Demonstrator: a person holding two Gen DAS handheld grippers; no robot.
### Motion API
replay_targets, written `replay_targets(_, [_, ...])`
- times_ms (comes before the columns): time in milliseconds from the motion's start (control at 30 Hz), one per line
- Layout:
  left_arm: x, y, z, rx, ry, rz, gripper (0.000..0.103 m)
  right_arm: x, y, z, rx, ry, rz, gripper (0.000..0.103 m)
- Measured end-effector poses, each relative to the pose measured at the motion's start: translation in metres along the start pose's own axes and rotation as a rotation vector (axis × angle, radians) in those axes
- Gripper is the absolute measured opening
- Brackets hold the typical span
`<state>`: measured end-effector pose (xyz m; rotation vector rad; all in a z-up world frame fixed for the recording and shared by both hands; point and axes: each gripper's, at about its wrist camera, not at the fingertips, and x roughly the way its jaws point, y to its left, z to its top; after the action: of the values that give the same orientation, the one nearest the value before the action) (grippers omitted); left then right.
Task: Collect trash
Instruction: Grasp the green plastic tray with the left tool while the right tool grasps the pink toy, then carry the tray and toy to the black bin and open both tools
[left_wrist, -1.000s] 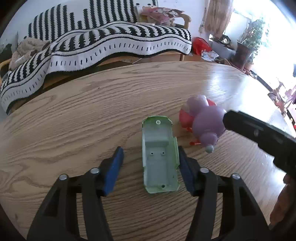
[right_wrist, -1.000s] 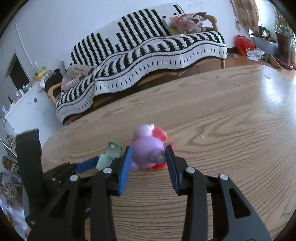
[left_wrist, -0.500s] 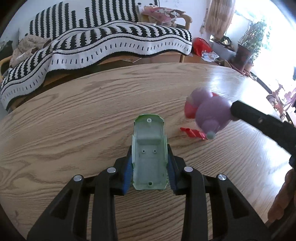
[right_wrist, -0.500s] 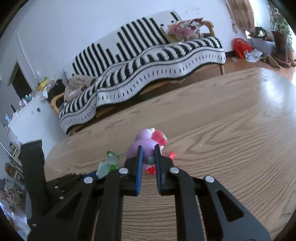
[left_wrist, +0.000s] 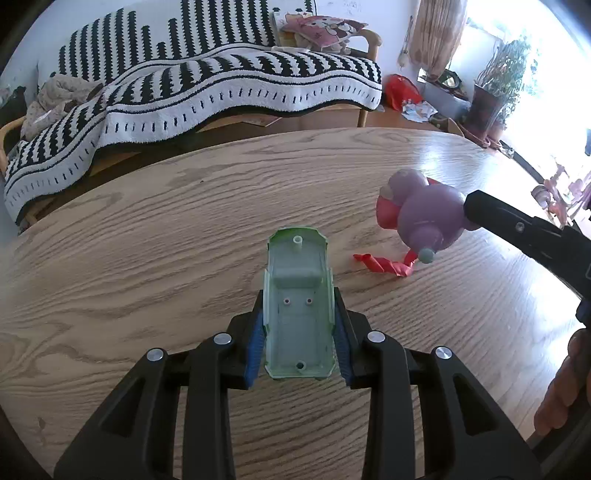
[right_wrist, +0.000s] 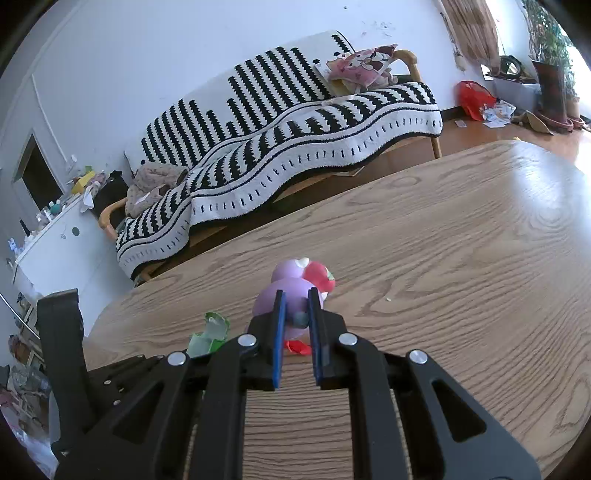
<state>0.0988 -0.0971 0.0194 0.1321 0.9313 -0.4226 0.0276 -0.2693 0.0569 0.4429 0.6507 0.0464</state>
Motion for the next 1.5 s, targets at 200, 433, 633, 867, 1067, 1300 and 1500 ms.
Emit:
replay_targets(200, [-0.005, -0.002, -0.002, 0.008, 0.003, 0.016, 0.032, -0.001, 0.001, -0.001, -0.002, 0.010, 0.002, 0.013])
replay_targets(433, [-0.021, -0.005, -0.004, 0.017, -0.013, 0.035, 0.032, -0.017, 0.010, 0.005, -0.036, -0.004, -0.005, 0.013])
replay_targets(633, [-0.069, -0.034, -0.022, 0.026, -0.080, -0.005, 0.032, -0.068, 0.005, 0.010, 0.007, -0.080, 0.030, 0.013])
replay_targets(867, [-0.132, -0.133, -0.065, 0.132, -0.067, -0.196, 0.032, -0.198, -0.044, -0.010, 0.058, -0.197, -0.042, 0.012])
replay_targets(1067, [-0.172, -0.233, -0.102, 0.229, -0.023, -0.375, 0.032, -0.316, -0.105, -0.054, 0.092, -0.255, -0.193, 0.012])
replay_targets(1300, [-0.150, -0.337, -0.173, 0.340, 0.203, -0.504, 0.032, -0.396, -0.178, -0.132, 0.180, -0.213, -0.326, 0.013])
replay_targets(1500, [-0.105, -0.388, -0.235, 0.438, 0.370, -0.477, 0.032, -0.388, -0.236, -0.216, 0.276, -0.038, -0.400, 0.013])
